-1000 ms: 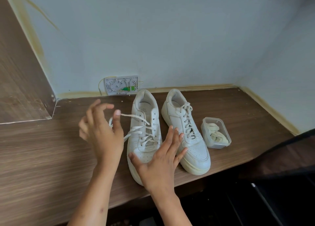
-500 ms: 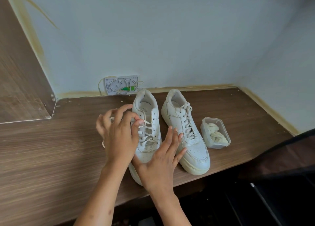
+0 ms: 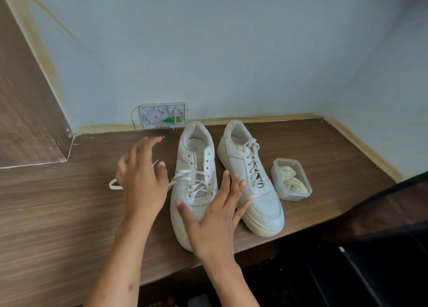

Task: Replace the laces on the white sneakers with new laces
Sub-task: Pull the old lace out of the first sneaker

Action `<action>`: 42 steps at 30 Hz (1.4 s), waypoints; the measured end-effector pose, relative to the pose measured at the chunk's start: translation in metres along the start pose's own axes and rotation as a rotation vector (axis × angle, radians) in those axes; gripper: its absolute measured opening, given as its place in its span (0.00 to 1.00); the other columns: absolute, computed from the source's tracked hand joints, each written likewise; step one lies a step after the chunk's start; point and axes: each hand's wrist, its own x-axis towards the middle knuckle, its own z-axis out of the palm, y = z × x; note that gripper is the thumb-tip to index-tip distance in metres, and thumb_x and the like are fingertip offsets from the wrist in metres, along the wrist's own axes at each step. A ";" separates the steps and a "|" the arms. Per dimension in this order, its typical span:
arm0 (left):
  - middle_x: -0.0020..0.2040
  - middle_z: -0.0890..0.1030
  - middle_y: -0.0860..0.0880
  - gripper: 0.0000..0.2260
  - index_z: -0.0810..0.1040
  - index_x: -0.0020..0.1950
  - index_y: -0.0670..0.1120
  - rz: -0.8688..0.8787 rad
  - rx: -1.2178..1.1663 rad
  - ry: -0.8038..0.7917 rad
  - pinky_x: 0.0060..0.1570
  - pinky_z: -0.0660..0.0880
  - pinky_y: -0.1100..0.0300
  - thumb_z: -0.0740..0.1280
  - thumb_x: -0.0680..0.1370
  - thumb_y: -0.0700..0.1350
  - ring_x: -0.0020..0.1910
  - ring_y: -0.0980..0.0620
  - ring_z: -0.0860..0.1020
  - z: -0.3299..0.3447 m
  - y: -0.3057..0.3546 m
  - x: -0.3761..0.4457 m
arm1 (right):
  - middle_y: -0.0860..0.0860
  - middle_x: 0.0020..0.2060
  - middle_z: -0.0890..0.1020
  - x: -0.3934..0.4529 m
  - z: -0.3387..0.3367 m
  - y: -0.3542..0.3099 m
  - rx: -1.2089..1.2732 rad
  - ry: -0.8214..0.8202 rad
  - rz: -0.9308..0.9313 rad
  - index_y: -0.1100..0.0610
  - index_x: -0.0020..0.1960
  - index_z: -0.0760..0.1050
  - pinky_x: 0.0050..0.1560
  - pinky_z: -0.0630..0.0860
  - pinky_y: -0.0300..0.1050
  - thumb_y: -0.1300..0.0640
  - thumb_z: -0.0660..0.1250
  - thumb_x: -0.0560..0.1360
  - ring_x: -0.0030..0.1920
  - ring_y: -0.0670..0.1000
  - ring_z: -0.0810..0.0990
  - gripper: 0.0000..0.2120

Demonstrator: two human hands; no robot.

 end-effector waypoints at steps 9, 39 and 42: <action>0.76 0.62 0.60 0.30 0.55 0.72 0.76 0.225 0.038 -0.526 0.66 0.57 0.49 0.54 0.70 0.75 0.70 0.51 0.59 -0.008 -0.009 -0.002 | 0.53 0.78 0.52 0.030 -0.008 0.008 0.017 0.099 -0.200 0.38 0.67 0.72 0.75 0.31 0.59 0.50 0.59 0.83 0.78 0.50 0.33 0.15; 0.80 0.51 0.60 0.34 0.51 0.69 0.81 0.185 0.102 -0.491 0.73 0.43 0.35 0.57 0.64 0.77 0.77 0.47 0.51 -0.007 -0.001 -0.004 | 0.48 0.72 0.59 0.043 -0.011 0.008 0.077 0.144 -0.248 0.41 0.61 0.77 0.70 0.53 0.41 0.52 0.63 0.81 0.74 0.49 0.52 0.11; 0.79 0.51 0.60 0.37 0.51 0.69 0.80 0.199 0.110 -0.486 0.73 0.44 0.35 0.71 0.69 0.65 0.77 0.46 0.51 -0.006 0.000 -0.004 | 0.51 0.73 0.59 0.043 -0.006 0.010 -0.041 0.106 -0.262 0.41 0.65 0.74 0.71 0.59 0.52 0.52 0.64 0.80 0.75 0.54 0.53 0.14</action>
